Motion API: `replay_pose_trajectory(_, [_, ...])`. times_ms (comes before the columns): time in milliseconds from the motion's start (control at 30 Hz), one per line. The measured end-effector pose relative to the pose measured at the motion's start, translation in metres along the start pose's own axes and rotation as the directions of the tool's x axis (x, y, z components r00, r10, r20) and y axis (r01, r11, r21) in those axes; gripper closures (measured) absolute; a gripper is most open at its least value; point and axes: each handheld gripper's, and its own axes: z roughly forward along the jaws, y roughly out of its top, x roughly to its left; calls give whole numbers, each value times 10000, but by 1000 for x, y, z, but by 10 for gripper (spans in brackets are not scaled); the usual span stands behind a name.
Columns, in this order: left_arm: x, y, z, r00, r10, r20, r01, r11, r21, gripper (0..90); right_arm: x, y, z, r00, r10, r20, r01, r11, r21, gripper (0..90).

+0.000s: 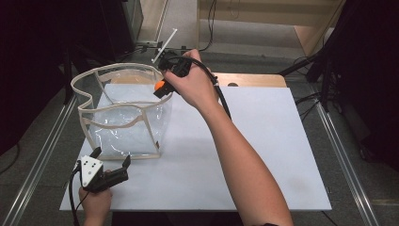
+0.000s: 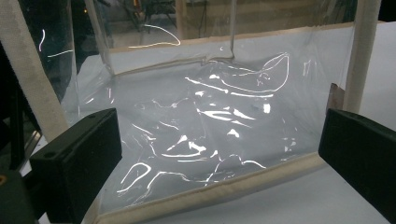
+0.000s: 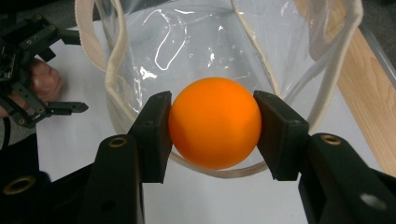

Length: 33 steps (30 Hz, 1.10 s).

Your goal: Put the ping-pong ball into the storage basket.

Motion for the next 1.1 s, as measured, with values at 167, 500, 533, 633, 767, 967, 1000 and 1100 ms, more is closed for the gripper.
replay_pose_trajectory(167, [0, 0, 0, 10000, -14, 7, 14, 10000, -13, 0, 0, -1, -3, 9988, 121, 480, -118, 9999, -69, 264])
replay_pose_trajectory(500, [0, 0, 0, 10000, -4, -10, 4, 10000, -3, 0, 2, -11, -9, 9964, 435, 725, -432, 9991, -55, 0])
replay_pose_trajectory(533, [0, 0, 0, 10000, -2, 1, 2, 10000, -12, 0, 2, -13, -9, 9970, 358, 689, -356, 9994, -45, 0])
replay_pose_trajectory(633, [0, 0, 0, 10000, -9, 8, 9, 10000, -11, 0, 4, -17, -11, 9969, 375, 687, -374, 9993, -31, 0])
replay_pose_trajectory(767, [0, 0, 0, 10000, 8, 9, -8, 10000, 7, 0, 7, -22, -14, 9968, 357, 718, -353, 9994, -66, 0])
replay_pose_trajectory(967, [0, 0, 0, 10000, -4, 3, 4, 10000, -9, 0, 8, -32, -14, 9965, 404, 738, -395, 9991, -123, 0])
replay_pose_trajectory(1000, [0, 0, 0, 10000, -14, -1, 14, 10000, 2, 0, 8, -34, -14, 9965, 405, 730, -398, 9991, -118, 0])
replay_pose_trajectory(1100, [0, 0, 0, 10000, -24, -1, 24, 10000, -33, 0, 8, -39, -13, 9966, 447, 694, -440, 9990, -121, 0])
